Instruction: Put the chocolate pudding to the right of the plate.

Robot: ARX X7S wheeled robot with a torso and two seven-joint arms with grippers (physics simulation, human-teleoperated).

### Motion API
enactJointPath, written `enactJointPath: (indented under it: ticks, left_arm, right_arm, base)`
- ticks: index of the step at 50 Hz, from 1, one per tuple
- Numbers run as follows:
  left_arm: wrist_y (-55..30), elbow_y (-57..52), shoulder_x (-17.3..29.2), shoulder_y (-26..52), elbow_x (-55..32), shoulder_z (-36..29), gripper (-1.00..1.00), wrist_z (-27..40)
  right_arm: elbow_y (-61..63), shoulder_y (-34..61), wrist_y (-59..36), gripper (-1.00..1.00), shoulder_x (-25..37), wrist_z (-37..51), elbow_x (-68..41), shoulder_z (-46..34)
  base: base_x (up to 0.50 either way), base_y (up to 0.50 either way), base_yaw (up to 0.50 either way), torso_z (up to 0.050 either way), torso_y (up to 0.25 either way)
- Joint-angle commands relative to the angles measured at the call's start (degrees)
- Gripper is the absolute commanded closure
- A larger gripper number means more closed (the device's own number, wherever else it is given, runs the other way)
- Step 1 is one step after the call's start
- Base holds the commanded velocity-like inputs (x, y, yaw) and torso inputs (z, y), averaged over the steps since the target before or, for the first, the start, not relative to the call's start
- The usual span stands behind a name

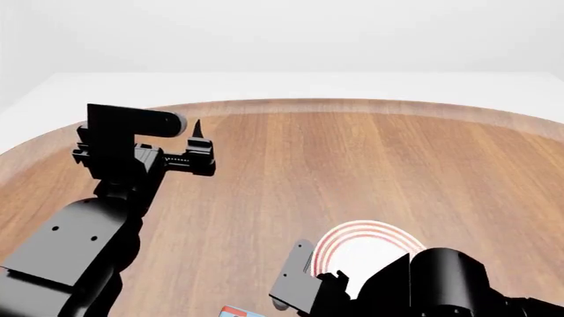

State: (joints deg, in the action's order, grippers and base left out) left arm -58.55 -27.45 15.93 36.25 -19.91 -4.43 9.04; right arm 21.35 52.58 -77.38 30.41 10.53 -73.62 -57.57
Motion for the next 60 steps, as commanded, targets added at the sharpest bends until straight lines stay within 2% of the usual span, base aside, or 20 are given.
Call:
enactJointPath:
  ticks: [1, 29, 30, 46, 55, 60]
  left_arm:
    - [-0.1, -0.1, 0.2, 0.1, -0.3, -0.1, -1.0, 0.2]
    - [0.7, 0.4, 0.5, -0.6, -0.9, 0.0, -1.0, 0.5]
    - [0.7, 0.4, 0.6, -0.6, -0.9, -0.1, -1.0, 0.5]
    - [0.3, -0.2, 0.7, -0.4, -1.4, 0.0, -1.0, 1.0]
    - [0.5, -0.1, 0.8, -0.5, -1.6, 0.1, -1.0, 1.1]
    - [0.4, -0.2, 1.0, -0.5, -1.8, 0.1, -1.0, 1.2]
  right_arm:
    - [-3.0, -1.0, 1.7, -1.0, -1.4, -3.7, 4.6, -4.7]
    - [-7.4, -2.4, 5.3, -1.0, -2.3, -7.8, 9.8, -10.2]
    - [-7.1, -2.6, 5.8, 1.0, -2.1, -7.5, 10.0, -10.0]
    - [-1.5, -1.2, 6.4, 1.0, 0.0, -4.4, 8.6, -7.6]
    - [4.0, 1.9, 2.1, 1.0, 1.3, 1.1, 1.8, -3.6]
    - [5.7, 5.5, -2.3, 1.0, 2.0, 6.6, -7.0, 0.0]
  base:
    - [0.0, 0.0, 0.0, 0.0, 0.0]
    - [0.0, 0.0, 0.0, 0.0, 0.0]
    - [0.0, 0.0, 0.0, 0.0, 0.0]
    - [0.0, 0.0, 0.0, 0.0, 0.0]
    - [0.0, 0.0, 0.0, 0.0, 0.0]
    - [0.0, 0.0, 0.0, 0.0, 0.0]
